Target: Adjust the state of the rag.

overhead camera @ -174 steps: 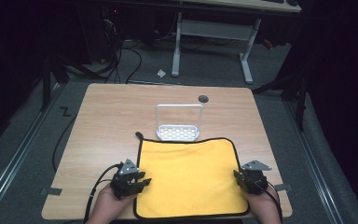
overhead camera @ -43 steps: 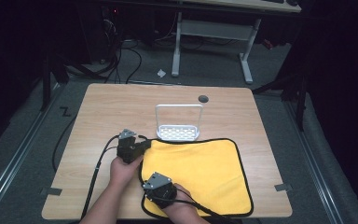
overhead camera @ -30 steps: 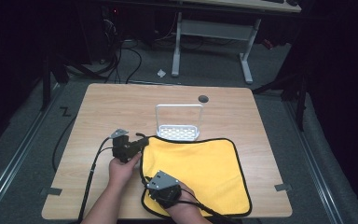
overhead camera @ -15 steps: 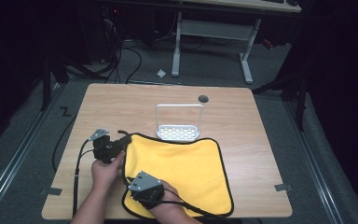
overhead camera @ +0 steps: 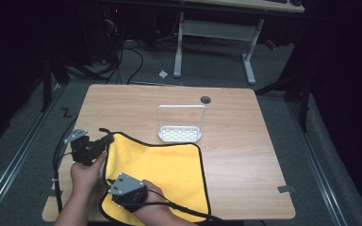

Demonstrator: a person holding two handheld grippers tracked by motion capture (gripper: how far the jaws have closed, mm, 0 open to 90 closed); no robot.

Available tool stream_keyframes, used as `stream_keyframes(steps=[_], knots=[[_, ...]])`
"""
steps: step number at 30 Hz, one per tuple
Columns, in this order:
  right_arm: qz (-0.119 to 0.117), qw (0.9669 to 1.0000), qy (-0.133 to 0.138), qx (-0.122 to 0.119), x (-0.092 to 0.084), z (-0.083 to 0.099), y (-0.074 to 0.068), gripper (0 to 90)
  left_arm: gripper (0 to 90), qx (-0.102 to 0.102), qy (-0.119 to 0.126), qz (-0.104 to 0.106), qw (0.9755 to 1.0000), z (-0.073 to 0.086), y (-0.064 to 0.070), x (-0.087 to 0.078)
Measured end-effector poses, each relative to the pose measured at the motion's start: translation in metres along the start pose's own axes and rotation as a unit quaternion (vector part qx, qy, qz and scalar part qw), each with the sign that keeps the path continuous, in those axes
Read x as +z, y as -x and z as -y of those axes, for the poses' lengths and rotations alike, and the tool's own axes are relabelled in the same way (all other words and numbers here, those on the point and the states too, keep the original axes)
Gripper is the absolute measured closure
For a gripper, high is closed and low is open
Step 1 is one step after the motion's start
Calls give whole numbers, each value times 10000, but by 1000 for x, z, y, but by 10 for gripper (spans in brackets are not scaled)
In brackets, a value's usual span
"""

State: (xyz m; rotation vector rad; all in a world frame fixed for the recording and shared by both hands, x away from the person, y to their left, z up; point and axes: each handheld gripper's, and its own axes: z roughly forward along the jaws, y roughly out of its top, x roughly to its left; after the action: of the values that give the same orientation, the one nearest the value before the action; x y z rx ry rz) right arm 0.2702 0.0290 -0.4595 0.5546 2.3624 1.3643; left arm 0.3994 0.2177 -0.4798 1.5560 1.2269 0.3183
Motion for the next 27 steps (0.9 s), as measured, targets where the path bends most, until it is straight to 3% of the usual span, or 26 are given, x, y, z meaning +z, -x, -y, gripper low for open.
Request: stream_keyframes(steps=[4,5,6,11,12,13,15,22,27], knots=[[181,9998,22,90,-19,11,11,817,834,4,-10,40,10000,-2,20,16],[229,9997,15,99,-25,14,14,817,834,4,-10,40,10000,-2,20,16],[279,9995,22,118,-30,18,17,817,834,64,-57,76,9999,-2,31,24],[429,9989,-5,208,-60,40,34,816,834,288,-155,171,9993,-1,64,47],[472,9986,-31,215,-65,45,37,816,834,288,-155,171,9993,-1,64,47],[535,9983,-55,231,-71,50,39,815,834,405,-213,172,9988,0,77,58],[655,9974,-132,284,-80,59,45,815,833,457,-294,178,9984,1,88,68],[925,9939,-231,558,-113,87,63,812,831,598,-443,180,9971,8,118,90],[1065,9911,-368,710,-129,105,73,809,830,675,-474,294,9962,12,136,102]])
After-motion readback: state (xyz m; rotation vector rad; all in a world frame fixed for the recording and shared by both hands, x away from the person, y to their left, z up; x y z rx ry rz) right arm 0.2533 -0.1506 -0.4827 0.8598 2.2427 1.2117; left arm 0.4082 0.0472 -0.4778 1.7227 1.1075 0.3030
